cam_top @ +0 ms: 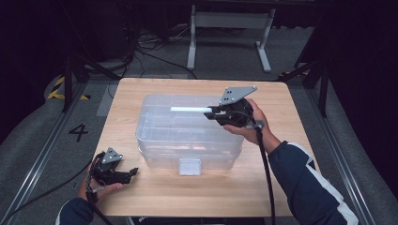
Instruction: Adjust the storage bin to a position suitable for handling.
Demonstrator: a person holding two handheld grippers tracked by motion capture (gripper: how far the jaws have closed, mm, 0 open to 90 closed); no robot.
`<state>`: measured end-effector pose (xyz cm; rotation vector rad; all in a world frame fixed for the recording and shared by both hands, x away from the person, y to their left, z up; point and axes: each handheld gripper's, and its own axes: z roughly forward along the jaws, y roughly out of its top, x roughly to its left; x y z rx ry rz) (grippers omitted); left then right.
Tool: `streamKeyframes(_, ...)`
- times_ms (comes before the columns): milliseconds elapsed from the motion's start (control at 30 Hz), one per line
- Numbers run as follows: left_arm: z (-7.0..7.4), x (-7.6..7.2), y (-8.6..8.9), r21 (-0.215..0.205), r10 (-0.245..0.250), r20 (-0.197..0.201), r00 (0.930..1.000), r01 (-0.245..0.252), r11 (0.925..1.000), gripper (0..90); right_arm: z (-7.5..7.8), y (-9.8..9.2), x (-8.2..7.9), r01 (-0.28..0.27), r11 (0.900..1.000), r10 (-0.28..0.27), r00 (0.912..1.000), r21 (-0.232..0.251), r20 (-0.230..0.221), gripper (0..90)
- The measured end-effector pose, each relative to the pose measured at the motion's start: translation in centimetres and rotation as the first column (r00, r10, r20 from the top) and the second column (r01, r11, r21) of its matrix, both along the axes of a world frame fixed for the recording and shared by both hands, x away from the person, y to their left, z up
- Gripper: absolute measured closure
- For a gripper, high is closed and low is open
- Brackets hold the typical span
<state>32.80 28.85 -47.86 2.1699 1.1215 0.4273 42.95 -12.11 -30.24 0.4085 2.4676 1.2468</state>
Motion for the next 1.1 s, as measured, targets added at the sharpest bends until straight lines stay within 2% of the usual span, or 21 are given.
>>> streamKeyframes(67,0.2,-0.1,0.0,-0.005,0.004,0.0,1.0,-0.004,1.0,24.9,0.2,0.0,0.2,0.007,1.0,-0.007,0.9999,0.008,-0.009,76.1)
streamKeyframes(133,0.5,-0.1,0.1,0.0,-0.001,0.012,0.9999,0.001,1.0,25.5,0.4,0.1,0.3,0.008,1.0,-0.008,0.9999,0.003,-0.012,76.0)
streamKeyframes(267,2.0,-0.3,0.0,0.003,-0.002,0.07,0.9975,0.001,1.0,27.4,0.7,0.1,0.7,0.007,1.0,-0.007,0.9994,-0.004,-0.033,75.9)
streamKeyframes(333,2.8,-0.4,-0.2,-0.005,-0.009,0.095,0.9954,0.009,0.9999,28.2,0.9,0.2,0.8,0.01,1.0,-0.01,0.9991,-0.01,-0.041,75.8)
streamKeyframes(367,3.0,-0.5,-0.3,-0.025,-0.005,0.108,0.9941,0.008,0.9997,29.4,1.0,0.2,0.9,0.011,1.0,-0.011,0.9989,-0.012,-0.044,75.7)
streamKeyframes(567,5.2,-1.0,-1.2,-0.014,-0.023,0.171,0.9851,0.026,0.9996,32.3,1.4,0.3,1.3,0.016,1.0,-0.017,0.9989,-0.018,-0.043,75.2)
streamKeyframes(733,6.2,-1.1,-1.4,-0.04,-0.009,0.188,0.9822,0.017,0.999,32.9,1.9,0.4,1.7,0.016,0.999,-0.018,0.9986,-0.03,-0.05,74.9)
streamKeyframes(833,6.6,-1.0,-1.7,-0.035,0.006,0.191,0.9816,0.0,0.9994,35.9,2.0,0.5,1.9,0.016,0.999,-0.018,0.9985,-0.033,-0.051,74.7)
streamKeyframes(900,6.9,-1.0,-1.9,-0.061,0.0,0.188,0.9821,0.012,0.9981,37.2,2.1,0.5,2.0,0.018,0.999,-0.02,0.9984,-0.031,-0.053,74.5)
streamKeyframes(967,7.0,-1.0,-2.0,-0.068,-0.004,0.192,0.9814,0.017,0.9976,39.3,2.1,0.5,2.0,0.019,0.999,-0.02,0.9984,-0.031,-0.053,74.4)
streamKeyframes(1067,7.6,-1.0,-2.4,-0.111,-0.028,0.201,0.9793,0.051,0.9926,45.3,2.2,0.5,2.1,0.02,0.999,-0.022,0.9984,-0.04,-0.052,74.0)
streamKeyframes(1100,7.6,-1.0,-2.4,-0.111,-0.028,0.201,0.9793,0.051,0.9926,52.6,2.2,0.5,2.1,0.02,0.999,-0.022,0.9984,-0.04,-0.052,74.0)
